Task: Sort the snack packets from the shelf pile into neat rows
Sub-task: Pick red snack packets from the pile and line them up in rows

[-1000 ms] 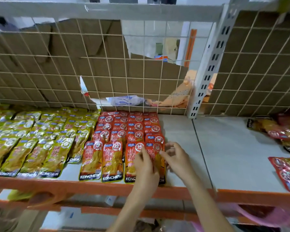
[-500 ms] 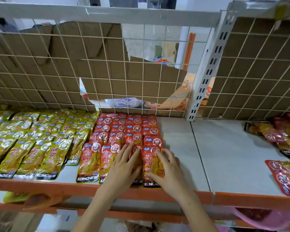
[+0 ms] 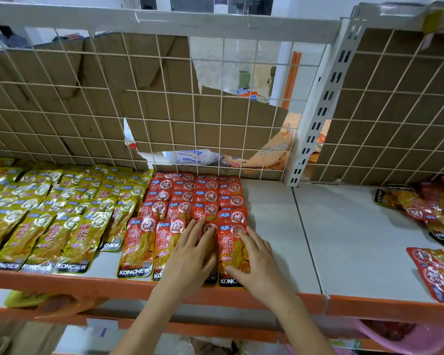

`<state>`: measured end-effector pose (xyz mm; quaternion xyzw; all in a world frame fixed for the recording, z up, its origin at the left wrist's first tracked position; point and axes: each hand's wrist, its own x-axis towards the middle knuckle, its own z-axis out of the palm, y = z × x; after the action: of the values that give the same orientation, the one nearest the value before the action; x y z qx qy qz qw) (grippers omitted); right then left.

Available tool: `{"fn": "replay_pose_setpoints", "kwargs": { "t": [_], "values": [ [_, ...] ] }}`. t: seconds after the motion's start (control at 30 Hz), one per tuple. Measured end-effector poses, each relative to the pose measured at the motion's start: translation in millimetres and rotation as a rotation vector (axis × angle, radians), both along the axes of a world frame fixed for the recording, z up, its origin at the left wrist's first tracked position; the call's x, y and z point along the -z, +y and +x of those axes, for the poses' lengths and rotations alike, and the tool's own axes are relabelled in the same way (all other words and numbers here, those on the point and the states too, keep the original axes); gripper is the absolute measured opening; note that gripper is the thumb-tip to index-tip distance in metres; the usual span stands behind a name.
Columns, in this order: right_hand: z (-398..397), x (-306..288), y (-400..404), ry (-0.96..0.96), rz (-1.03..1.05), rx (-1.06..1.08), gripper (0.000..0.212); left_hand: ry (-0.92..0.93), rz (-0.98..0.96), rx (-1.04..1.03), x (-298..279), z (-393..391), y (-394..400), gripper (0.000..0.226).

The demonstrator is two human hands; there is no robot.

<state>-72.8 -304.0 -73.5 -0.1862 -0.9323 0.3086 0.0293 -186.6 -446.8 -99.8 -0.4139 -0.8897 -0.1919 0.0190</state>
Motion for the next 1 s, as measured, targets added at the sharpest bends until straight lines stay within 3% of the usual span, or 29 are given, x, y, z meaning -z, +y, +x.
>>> {"fn": "replay_pose_setpoints", "kwargs": {
  "t": [0.37,0.8,1.0],
  "values": [
    [-1.6,-6.7,-3.4,-0.076,0.095,-0.023,0.082,0.000,-0.063,-0.020,-4.0,2.6,-2.4,0.058],
    [-0.5,0.5,-13.4,-0.014,0.117,0.045,0.086,-0.041,-0.121,-0.011,-12.4,2.4,0.1,0.055],
    [12.3,-16.7,-5.6,-0.018,0.167,0.090,0.070,-0.003,-0.192,0.050,-38.1,-0.4,-2.8,0.052]
  ]
}}
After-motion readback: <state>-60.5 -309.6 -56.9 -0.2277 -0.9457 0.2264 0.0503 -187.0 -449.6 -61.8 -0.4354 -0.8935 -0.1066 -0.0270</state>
